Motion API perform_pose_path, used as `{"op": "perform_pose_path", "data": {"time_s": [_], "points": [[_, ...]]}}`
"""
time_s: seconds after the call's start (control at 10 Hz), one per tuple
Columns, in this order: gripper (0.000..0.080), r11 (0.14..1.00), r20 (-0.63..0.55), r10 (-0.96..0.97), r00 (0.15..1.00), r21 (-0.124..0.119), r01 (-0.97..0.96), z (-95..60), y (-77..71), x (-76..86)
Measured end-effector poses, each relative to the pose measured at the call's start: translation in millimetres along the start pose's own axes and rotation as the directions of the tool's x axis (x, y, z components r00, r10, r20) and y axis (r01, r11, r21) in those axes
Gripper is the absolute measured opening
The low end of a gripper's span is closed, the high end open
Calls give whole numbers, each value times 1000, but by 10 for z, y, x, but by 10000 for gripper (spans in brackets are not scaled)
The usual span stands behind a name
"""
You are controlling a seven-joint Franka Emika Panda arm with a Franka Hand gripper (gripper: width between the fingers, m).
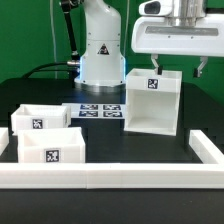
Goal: Assemble drawer
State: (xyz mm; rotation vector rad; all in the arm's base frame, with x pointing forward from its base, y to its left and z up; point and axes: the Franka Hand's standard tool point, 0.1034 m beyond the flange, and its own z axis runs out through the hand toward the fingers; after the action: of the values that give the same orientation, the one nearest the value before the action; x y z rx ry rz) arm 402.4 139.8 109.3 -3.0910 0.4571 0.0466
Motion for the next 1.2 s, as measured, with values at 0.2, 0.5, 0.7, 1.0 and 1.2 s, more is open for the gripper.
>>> {"op": "perform_pose_path", "data": {"time_s": [0.2, 0.5, 0.7, 1.0, 1.2], "points": [[650, 1000, 5, -1, 1000, 1, 1, 53, 4, -18], [650, 1000, 8, -5, 1000, 0, 5, 69, 6, -24], [650, 1000, 8, -5, 1000, 0, 5, 69, 6, -24], [650, 1000, 8, -5, 1000, 0, 5, 70, 6, -24], [650, 1000, 8, -5, 1000, 0, 5, 70, 6, -24]]}}
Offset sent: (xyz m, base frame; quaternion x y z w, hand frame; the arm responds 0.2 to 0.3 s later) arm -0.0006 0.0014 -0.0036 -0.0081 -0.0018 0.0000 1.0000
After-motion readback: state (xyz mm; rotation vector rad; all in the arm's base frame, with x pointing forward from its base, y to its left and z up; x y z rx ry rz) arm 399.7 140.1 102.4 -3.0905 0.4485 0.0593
